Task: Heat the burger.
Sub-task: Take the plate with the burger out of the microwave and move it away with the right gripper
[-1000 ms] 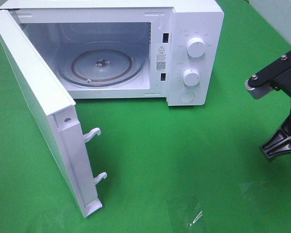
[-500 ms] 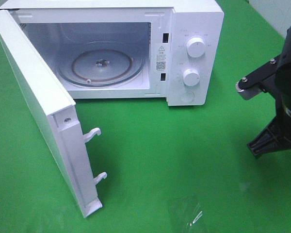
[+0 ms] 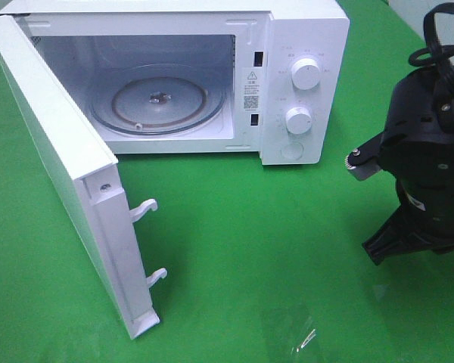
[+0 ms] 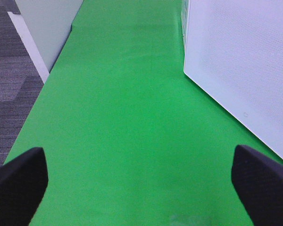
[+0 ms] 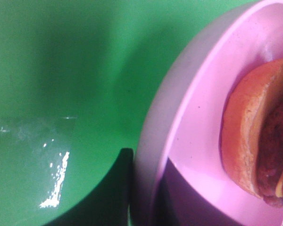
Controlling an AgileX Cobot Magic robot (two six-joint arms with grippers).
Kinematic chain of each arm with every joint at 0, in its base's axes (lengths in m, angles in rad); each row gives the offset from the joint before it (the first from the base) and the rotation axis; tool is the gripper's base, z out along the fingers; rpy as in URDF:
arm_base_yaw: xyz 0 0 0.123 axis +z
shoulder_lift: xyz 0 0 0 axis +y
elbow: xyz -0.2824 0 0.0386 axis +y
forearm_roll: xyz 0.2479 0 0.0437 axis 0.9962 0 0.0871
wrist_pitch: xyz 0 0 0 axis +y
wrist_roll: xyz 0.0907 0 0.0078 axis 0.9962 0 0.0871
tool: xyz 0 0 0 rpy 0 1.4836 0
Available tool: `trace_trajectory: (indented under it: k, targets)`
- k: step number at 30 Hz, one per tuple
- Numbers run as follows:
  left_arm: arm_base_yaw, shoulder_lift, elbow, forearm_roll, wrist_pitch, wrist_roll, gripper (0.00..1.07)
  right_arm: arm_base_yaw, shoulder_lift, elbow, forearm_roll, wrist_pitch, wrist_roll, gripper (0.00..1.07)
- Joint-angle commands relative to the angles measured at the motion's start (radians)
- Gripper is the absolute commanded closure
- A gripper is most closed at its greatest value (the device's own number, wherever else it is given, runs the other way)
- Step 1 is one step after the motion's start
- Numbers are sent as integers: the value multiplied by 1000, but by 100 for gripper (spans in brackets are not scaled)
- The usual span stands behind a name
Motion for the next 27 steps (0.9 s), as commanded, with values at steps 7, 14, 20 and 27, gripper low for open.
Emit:
trace_trajectory:
  k: [7, 14, 20, 27]
  targets:
    - [1, -18, 1, 4, -3, 0, 9, -1, 17, 67, -103, -30, 135, 100]
    - [1, -18, 1, 4, -3, 0, 9, -1, 17, 116, -121, -50, 169, 100]
    - [1, -18, 1, 4, -3, 0, 9, -3, 22, 140, -187, -101, 231, 99]
    - [1, -18, 1, 4, -3, 0, 9, -3, 90, 140, -201, -103, 247, 98]
